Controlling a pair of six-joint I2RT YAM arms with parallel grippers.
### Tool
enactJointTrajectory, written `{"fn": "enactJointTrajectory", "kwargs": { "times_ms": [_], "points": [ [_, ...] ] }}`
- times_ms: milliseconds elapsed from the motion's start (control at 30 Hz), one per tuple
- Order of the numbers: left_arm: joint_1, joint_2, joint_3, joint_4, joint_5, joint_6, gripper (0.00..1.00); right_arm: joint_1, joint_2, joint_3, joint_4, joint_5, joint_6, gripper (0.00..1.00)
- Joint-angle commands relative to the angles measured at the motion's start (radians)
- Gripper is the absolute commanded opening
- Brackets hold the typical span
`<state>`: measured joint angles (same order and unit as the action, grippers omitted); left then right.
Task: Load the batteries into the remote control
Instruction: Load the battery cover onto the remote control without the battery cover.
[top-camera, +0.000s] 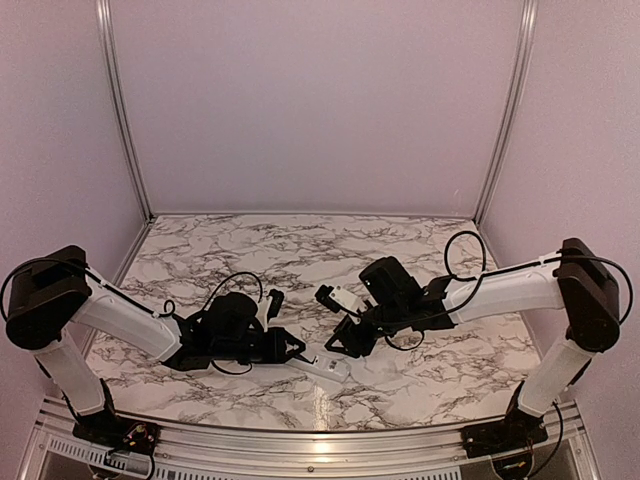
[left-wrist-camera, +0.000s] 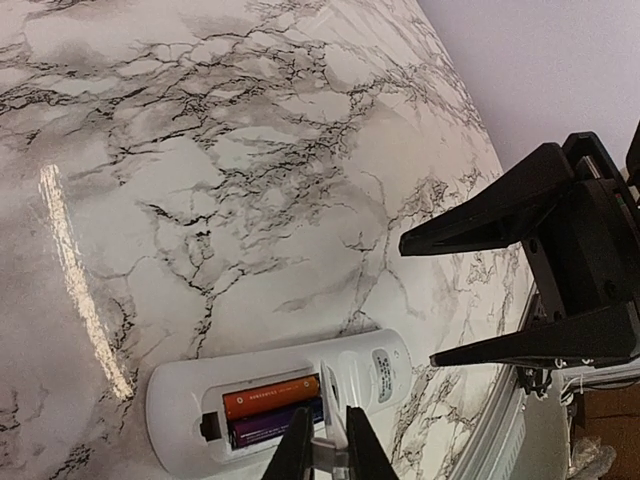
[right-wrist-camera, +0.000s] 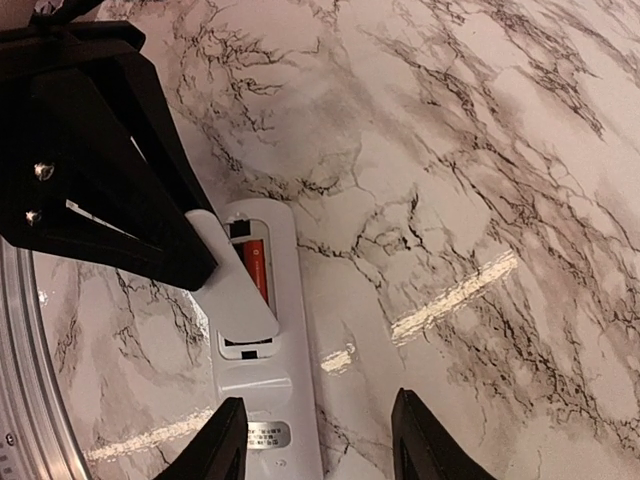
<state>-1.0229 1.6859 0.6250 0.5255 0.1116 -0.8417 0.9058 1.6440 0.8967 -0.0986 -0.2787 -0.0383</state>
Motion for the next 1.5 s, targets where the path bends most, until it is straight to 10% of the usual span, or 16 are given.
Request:
{"fn": "enactJointTrajectory", "kwargs": {
  "times_ms": [0,633,1467],
  "points": [
    [-0.003,0.011,0.007,-0.006,0.013,0.008,0.00,0.010,0.023,0.032,-0.014,-0.002,-0.011,0.48],
    [-0.010,0.065,0.050,-0.047,0.030,-0.007,0.00,0.010,0.020,0.027,-0.013,-0.001,-0.013,0.48],
    [-0.035,0.008,0.123,-0.292,-0.142,0.100,0.45,0.010,0.026,0.032,-0.013,-0.014,-0.010,0.48]
  ]
}}
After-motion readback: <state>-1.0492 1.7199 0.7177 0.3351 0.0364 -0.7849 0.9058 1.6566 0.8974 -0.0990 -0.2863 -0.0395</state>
